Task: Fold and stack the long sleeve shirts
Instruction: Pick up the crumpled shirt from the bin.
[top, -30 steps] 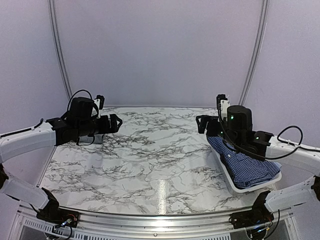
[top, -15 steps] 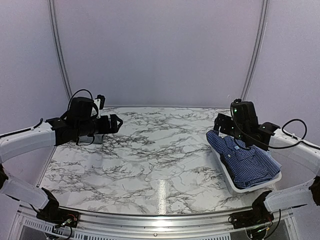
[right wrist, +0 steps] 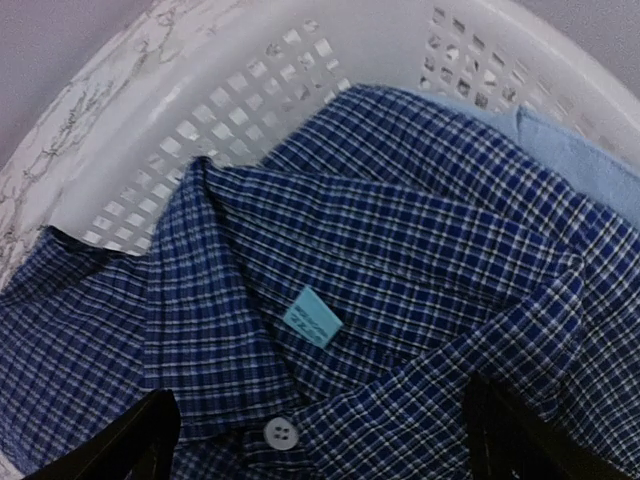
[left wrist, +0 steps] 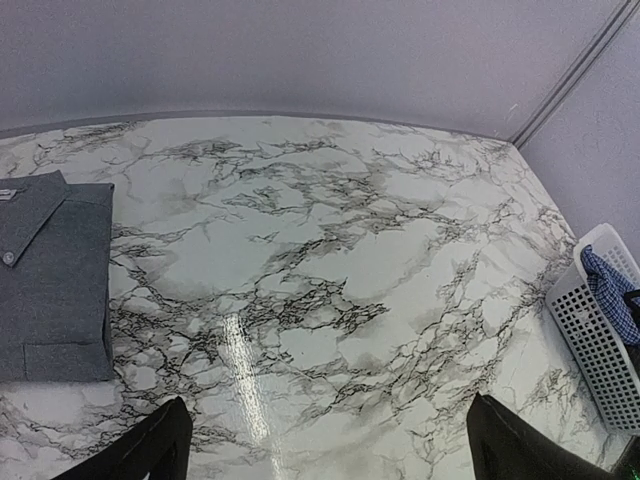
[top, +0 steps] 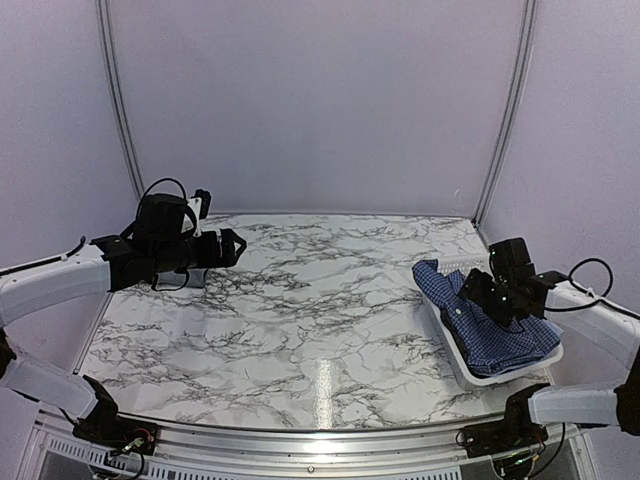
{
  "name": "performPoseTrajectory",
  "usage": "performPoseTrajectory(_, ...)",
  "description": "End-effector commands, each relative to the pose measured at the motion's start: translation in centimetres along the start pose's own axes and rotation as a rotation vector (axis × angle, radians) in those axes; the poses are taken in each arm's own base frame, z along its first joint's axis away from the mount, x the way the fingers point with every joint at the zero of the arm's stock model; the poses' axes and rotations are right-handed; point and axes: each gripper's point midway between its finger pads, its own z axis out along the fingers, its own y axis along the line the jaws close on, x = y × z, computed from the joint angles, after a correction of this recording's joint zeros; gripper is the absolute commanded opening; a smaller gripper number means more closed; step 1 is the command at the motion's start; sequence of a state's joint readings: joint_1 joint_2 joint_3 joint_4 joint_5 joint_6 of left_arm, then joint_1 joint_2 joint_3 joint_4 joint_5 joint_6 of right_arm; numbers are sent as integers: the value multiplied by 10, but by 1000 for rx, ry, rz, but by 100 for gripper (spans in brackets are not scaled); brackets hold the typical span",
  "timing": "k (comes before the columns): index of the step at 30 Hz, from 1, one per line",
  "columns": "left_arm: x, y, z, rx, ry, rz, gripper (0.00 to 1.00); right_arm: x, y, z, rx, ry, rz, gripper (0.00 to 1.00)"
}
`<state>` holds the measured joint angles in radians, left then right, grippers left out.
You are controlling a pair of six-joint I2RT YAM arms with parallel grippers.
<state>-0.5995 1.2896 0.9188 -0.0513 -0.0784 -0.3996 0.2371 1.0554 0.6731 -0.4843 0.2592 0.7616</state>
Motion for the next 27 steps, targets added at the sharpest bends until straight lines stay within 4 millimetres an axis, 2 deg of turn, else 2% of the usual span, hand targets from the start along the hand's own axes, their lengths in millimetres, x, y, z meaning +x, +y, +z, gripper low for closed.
performPoseTrajectory(1, -12, -5, -7, 17, -23, 4, 99, 14, -5, 19, -58, 76, 112, 93)
performPoseTrajectory(4, -12, -4, -7, 13, -24, 3, 99, 17, -13, 31, -74, 90, 160, 90)
performPoseTrajectory(9, -12, -4, -8, 9, -25, 1, 99, 11, -13, 40, -110, 74, 200, 69)
performPoseTrajectory(11, -12, -3, -7, 7, -24, -2, 99, 10, -11, 43, -112, 72, 195, 56)
performPoseTrajectory(15, -12, -3, -8, 7, -22, -5, 99, 6, -10, 45, -100, 70, 180, 19)
performPoseTrajectory(18, -12, -2, -8, 1, -22, -5, 99, -3, -10, 39, -88, 43, 161, 2)
performPoseTrajectory(22, -12, -1, -9, -7, -21, -2, 99, -23, -6, 25, -91, -13, 128, 0)
performPoseTrajectory(27, -15, 1, -12, -19, -30, 3, 99, -66, 25, -12, -172, -129, 55, 0)
